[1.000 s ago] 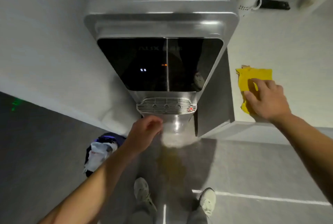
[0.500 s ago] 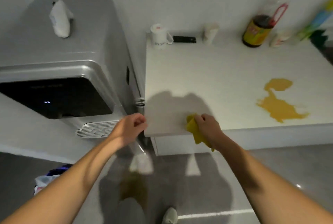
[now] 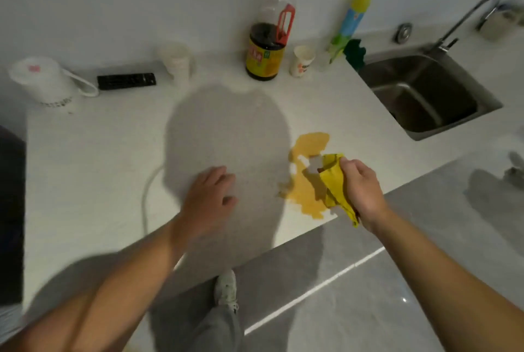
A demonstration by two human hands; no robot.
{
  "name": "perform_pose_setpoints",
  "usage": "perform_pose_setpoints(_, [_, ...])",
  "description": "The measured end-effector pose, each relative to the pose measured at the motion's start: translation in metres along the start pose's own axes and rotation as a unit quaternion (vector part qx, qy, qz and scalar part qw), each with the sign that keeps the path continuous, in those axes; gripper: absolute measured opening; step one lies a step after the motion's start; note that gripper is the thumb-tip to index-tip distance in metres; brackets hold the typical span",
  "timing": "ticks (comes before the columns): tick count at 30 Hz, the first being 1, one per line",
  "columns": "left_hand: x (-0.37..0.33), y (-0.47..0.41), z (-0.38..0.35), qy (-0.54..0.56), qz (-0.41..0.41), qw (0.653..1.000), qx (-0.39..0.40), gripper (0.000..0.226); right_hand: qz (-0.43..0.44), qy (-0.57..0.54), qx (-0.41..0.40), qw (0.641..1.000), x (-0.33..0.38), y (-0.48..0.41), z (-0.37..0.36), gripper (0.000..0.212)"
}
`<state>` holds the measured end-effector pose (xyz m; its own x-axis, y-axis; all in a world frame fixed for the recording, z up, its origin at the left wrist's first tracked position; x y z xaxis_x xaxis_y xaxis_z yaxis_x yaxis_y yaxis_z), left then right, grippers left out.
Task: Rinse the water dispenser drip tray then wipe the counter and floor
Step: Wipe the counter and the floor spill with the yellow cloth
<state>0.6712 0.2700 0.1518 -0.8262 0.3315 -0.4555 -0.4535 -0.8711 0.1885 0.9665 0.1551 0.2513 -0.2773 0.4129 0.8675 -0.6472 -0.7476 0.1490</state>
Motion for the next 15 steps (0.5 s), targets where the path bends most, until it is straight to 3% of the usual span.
perform_pose_setpoints(4, [-0.033, -0.064, -0.021, -0.076, -0.027, 0.997, -0.012, 0.064, 0.103, 0.236, -0.019, 0.966, -0.028, -0.076, 0.050, 0.043])
perform_pose_setpoints(7, [-0.044, -0.087, -0.029, -0.115, -0.007, 0.993, -0.020, 0.063, 0.196, 0.403, 0.068, 0.892, -0.059, -0.107, 0.062, 0.030])
perform_pose_setpoints(9, [-0.045, -0.089, -0.036, -0.123, -0.021, 0.991, -0.053, 0.060, 0.244, 0.488, 0.132, 0.828, -0.084, -0.113, 0.060, 0.037])
perform_pose_setpoints(11, [-0.045, -0.088, -0.040, -0.133, -0.038, 0.986, -0.091, 0.058, 0.300, 0.522, 0.156, 0.783, -0.103, -0.115, 0.056, 0.047])
perform_pose_setpoints(15, [-0.048, -0.094, -0.043, -0.160, -0.031, 0.982, -0.099, 0.060, 0.355, 0.471, 0.181, 0.787, -0.127, -0.134, 0.057, 0.059])
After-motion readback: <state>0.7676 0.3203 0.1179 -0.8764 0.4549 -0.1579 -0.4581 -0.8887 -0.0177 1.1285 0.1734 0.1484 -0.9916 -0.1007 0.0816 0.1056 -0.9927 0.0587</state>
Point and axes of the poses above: each hand's wrist, its own y-axis away from the middle knuckle, its own z-axis out of the back of the hand, x = y × z, the point moved 2 cm from there along -y, towards the middle knuckle, and after that the axes turned 8 degrees about z, right-handed, at the moved point
